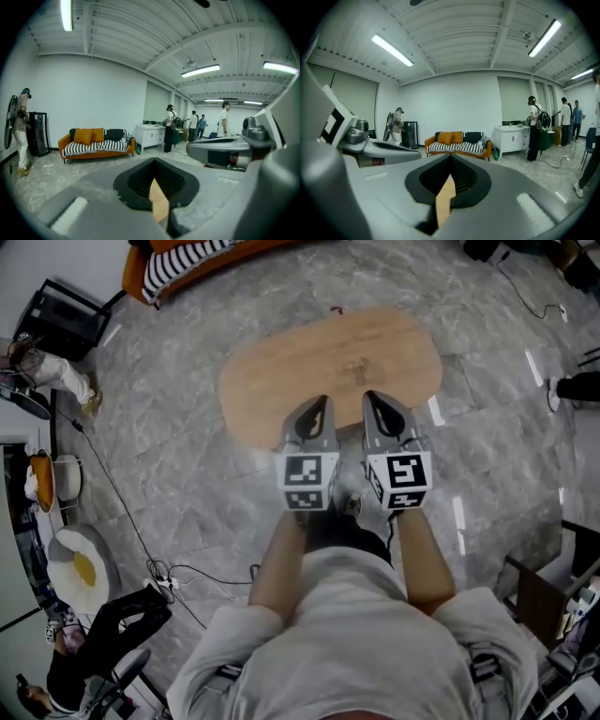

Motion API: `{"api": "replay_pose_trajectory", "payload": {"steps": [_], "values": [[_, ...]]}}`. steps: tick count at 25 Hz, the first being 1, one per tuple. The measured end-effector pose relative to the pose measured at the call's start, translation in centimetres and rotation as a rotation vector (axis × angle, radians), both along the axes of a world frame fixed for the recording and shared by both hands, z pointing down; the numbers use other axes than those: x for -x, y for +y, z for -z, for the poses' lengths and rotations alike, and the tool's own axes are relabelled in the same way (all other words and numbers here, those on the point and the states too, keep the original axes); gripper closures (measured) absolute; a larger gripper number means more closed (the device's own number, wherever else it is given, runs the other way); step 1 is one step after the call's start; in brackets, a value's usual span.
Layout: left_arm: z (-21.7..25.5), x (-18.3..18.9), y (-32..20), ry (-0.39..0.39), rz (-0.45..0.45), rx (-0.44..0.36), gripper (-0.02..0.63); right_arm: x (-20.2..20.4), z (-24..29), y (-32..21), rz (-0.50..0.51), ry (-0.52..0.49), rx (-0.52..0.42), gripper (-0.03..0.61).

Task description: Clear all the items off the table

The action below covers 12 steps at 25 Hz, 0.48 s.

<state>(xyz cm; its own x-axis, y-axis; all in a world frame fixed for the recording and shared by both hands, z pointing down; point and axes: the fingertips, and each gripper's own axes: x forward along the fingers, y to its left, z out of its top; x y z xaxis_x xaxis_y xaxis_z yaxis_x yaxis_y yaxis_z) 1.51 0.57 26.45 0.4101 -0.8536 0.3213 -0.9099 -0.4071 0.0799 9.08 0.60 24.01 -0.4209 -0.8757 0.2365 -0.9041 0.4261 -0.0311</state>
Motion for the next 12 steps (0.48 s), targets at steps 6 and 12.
{"api": "replay_pose_trajectory", "payload": {"steps": [6,12], "values": [[-1.4,-0.3,-7.6,0.043,-0.068,0.028,0.593,0.6,-1.4,-6.4,-0.028,-0.027,0.054,0.572],[-4.8,1.5,-14.3,-0.002,-0.1,0.053,0.594,0.8,-4.1,-12.2,-0.09,0.015,0.126,0.572]]}}
